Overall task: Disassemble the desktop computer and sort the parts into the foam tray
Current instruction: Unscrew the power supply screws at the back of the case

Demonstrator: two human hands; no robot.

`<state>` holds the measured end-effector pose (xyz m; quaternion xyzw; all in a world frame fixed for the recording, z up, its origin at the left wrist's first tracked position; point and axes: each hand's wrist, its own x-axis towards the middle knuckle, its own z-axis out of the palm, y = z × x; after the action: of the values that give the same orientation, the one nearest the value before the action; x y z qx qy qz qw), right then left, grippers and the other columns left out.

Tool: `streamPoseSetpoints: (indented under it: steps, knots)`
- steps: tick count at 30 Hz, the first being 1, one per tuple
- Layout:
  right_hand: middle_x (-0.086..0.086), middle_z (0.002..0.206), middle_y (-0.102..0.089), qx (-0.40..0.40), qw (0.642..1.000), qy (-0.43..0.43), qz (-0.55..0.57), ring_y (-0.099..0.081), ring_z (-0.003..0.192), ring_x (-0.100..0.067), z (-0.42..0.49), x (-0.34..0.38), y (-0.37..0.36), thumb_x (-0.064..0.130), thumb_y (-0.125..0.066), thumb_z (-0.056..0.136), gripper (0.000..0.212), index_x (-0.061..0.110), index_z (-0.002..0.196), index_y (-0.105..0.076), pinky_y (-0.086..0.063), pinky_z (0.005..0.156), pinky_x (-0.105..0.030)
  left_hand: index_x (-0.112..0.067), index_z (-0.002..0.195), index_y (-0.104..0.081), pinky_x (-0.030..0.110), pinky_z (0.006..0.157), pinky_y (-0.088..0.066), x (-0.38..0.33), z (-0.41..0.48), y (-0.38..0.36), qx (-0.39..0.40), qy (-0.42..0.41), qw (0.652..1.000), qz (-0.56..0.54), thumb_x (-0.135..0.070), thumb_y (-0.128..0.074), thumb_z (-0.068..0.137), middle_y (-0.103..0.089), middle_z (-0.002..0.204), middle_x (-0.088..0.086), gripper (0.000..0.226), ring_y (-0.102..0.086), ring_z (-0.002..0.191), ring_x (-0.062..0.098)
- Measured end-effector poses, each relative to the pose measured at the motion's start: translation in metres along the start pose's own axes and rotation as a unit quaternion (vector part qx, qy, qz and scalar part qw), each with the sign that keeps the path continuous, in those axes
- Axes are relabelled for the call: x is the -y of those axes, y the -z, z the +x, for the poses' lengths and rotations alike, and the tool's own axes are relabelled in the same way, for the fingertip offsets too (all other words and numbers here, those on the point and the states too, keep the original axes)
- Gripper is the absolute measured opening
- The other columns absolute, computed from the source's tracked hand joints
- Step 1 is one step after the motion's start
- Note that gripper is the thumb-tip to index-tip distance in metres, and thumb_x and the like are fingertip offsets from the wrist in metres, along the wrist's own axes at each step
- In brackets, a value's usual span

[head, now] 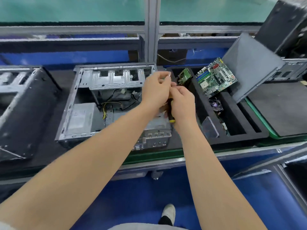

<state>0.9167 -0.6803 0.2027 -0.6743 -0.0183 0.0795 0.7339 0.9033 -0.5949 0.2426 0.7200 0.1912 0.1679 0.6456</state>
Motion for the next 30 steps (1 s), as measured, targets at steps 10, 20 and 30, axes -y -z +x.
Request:
streamPoseSetpoints:
  steps: [10,20,30]
  knots:
    - [-0.008,0.066,-0.064,0.169,0.984,-0.056,-0.014,-0.049,0.042,-0.025,-0.108,-0.013,-0.159,0.024,-0.059,0.099,0.024,0.002,0.096,-0.065,-0.037,0.039,-0.028,-0.017,0.104,-0.068,0.033,0.057,-0.057,0.022,-0.038,0.208,-0.099,0.043,0.993,-0.036,-0.024,-0.057,0.099,-0.076,0.075,0.002,0.014,-0.069,0.064,0.017]
    - [-0.004,0.064,-0.063,0.25,0.95,-0.146,-0.114,-0.047,0.04,-0.017,-0.193,-0.069,-0.239,0.027,-0.06,0.097,0.028,0.001,0.105,-0.068,-0.035,0.039,-0.023,-0.009,0.084,-0.072,0.031,0.052,-0.056,0.095,-0.093,0.332,-0.165,0.178,0.966,-0.091,-0.02,-0.058,0.079,-0.077,0.076,0.009,0.018,-0.063,0.049,0.02]
    - [-0.004,0.062,-0.057,0.209,0.919,-0.284,-0.176,-0.046,0.038,-0.02,-0.218,-0.105,-0.227,0.023,-0.067,0.087,0.01,0.015,0.09,-0.071,-0.037,0.044,-0.024,-0.005,0.098,-0.067,0.025,0.053,-0.056,0.162,-0.126,0.326,-0.098,0.289,0.921,-0.244,-0.011,-0.06,0.091,-0.075,0.071,0.007,0.011,-0.068,0.055,0.017]
